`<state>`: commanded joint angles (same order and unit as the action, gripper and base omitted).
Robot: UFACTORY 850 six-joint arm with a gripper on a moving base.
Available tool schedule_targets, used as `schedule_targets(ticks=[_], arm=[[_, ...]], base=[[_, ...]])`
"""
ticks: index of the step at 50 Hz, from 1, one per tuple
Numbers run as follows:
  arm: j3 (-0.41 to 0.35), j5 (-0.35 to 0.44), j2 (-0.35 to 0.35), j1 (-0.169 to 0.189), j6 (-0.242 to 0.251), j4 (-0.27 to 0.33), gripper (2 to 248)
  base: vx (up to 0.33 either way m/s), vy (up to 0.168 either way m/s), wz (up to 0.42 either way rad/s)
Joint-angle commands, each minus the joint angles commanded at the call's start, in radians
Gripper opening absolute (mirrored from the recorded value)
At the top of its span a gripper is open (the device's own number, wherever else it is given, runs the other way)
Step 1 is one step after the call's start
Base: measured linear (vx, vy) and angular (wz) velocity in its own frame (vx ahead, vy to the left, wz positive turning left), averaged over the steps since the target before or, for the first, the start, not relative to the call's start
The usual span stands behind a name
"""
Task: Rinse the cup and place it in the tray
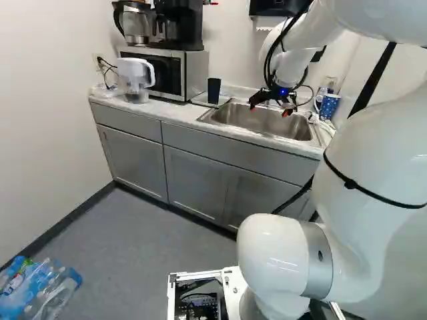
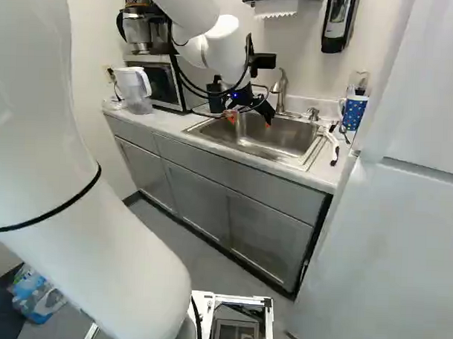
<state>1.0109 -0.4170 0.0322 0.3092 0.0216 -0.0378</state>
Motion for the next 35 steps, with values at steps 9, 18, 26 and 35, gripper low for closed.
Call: schedule_targets(ticks=[9, 18, 26, 35], arm=[[0.000, 0.000, 0.000, 0.000, 0.000, 0.000, 247], [0.000, 0.000, 0.000, 0.000, 0.000, 0.000, 247], [0.000, 0.000, 0.000, 0.000, 0.000, 0.000, 247], [0.000, 0.000, 0.000, 0.000, 0.000, 0.000, 247]], base=[[-0.069, 0.063, -0.078], [-0.073, 0.064, -0.113], [-0.075, 0.068, -0.132], [-0.081, 0.075, -0.145]])
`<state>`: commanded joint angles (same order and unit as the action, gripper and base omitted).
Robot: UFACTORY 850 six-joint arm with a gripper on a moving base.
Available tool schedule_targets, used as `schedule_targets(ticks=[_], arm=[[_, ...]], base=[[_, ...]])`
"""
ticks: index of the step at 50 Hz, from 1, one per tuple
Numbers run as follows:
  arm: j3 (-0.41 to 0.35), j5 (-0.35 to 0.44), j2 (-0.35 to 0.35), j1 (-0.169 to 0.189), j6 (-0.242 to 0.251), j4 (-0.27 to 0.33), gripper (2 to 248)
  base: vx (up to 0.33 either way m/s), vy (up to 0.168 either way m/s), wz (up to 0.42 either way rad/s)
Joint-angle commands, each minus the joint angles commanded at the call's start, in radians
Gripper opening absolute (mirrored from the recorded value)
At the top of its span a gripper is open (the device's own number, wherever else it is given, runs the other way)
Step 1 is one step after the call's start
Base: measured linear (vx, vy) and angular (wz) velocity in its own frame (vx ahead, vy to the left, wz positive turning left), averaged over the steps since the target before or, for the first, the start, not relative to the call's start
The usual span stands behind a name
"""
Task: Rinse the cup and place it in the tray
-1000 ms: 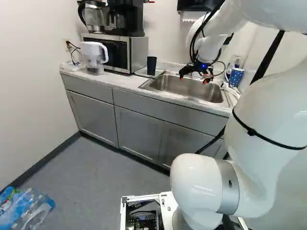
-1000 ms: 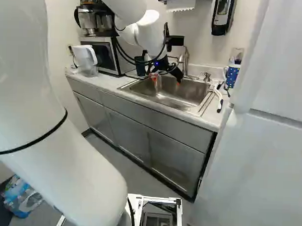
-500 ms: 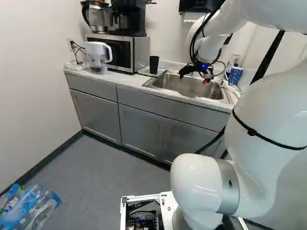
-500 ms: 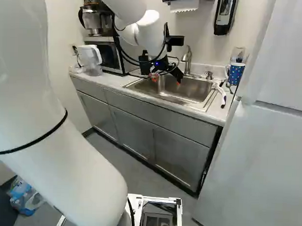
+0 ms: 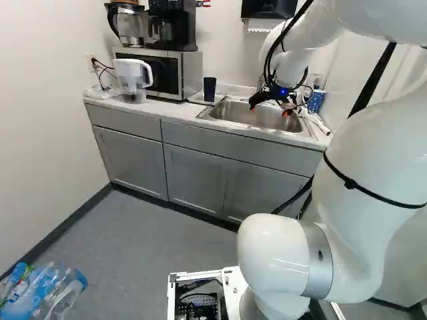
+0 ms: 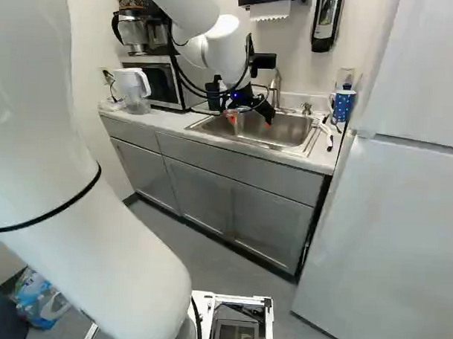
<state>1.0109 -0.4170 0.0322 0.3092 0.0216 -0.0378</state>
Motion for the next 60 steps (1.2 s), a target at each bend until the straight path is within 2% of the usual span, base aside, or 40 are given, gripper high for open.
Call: schedule_targets(ticks=[60], arm=[[0.000, 0.000, 0.000, 0.000, 0.000, 0.000, 247]], base=[[-0.092, 0.083, -0.165]])
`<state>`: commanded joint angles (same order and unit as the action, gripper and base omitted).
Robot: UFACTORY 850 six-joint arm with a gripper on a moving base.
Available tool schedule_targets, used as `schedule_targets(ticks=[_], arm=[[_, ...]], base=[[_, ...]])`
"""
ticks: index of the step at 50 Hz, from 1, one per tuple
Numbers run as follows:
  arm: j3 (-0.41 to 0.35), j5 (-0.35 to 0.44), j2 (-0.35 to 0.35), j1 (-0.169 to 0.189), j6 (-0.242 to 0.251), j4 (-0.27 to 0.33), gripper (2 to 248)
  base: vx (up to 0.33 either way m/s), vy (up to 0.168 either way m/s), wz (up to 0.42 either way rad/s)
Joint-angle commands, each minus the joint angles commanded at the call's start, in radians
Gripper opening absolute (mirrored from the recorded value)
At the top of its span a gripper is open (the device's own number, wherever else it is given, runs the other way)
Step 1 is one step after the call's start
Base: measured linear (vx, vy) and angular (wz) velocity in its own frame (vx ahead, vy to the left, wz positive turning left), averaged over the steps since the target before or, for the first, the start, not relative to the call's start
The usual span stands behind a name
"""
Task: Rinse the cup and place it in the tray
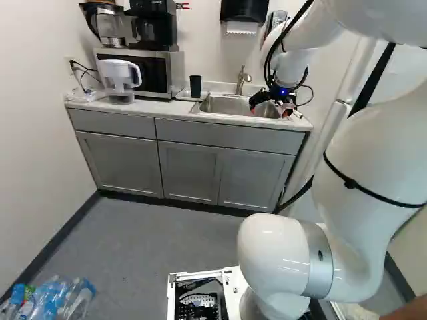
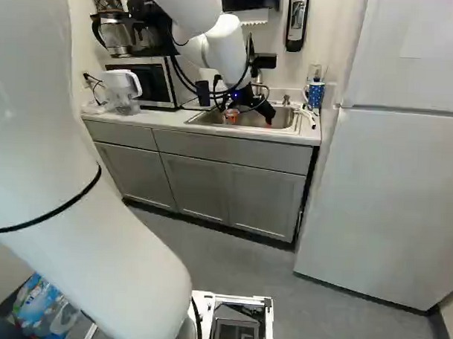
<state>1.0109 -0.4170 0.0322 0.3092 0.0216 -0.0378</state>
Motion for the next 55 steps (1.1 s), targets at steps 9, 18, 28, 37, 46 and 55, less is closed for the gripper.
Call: schedule_targets(ticks=[9, 18, 28, 37, 46, 55], arm=[[0.000, 0.000, 0.000, 0.000, 0.000, 0.000, 247], [0.000, 0.000, 0.000, 0.000, 0.000, 0.000, 247], [0.000, 0.000, 0.000, 0.000, 0.000, 0.000, 247], [0.000, 0.000, 0.000, 0.000, 0.000, 0.000, 247], [0.000, 0.000, 0.000, 0.000, 0.000, 0.000, 247], [0.000, 0.000, 0.000, 0.000, 0.000, 0.000, 247]], base=[[-0.084, 0.067, -0.166], [-0.080, 0.066, -0.162], [-0.076, 0.063, -0.145], [-0.063, 0.069, -0.028], [-0.063, 0.061, 0.002], [-0.012, 0.015, -0.005]])
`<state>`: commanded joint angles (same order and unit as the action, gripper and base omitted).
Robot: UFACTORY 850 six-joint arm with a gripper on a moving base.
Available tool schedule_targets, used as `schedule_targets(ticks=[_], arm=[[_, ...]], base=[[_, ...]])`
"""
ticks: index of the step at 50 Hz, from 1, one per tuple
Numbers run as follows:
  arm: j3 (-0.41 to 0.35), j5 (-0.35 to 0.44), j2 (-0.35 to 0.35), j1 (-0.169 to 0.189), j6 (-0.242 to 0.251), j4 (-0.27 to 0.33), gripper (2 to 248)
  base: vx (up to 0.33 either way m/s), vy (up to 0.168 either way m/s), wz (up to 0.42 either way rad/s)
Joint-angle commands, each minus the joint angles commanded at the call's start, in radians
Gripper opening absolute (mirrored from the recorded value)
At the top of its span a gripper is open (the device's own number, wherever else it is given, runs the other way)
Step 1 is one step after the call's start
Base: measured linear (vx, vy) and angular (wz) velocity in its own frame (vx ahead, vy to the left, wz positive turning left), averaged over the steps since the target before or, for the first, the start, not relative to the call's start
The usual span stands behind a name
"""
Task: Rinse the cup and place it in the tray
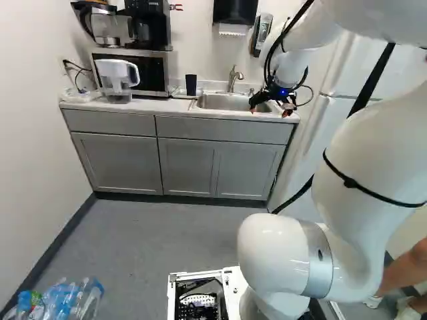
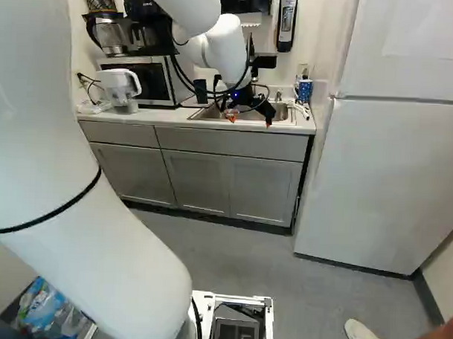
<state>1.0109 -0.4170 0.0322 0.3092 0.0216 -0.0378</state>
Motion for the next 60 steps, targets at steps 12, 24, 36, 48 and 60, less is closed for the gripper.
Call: schedule_targets(ticks=[12, 24, 36, 48, 60], arm=[[0.000, 0.000, 0.000, 0.000, 0.000, 0.000, 247], [0.000, 0.000, 0.000, 0.000, 0.000, 0.000, 247], [-0.007, 0.010, 0.002, -0.002, 0.000, 0.000, 247], [-0.027, 0.037, 0.007, -0.009, -0.001, 0.001, 247], [-0.057, 0.080, 0.015, -0.019, -0.001, 0.002, 247]], base=[[0.000, 0.000, 0.000], [0.000, 0.000, 0.000], [0.000, 0.000, 0.000], [0.000, 0.000, 0.000], [0.000, 0.000, 0.000]])
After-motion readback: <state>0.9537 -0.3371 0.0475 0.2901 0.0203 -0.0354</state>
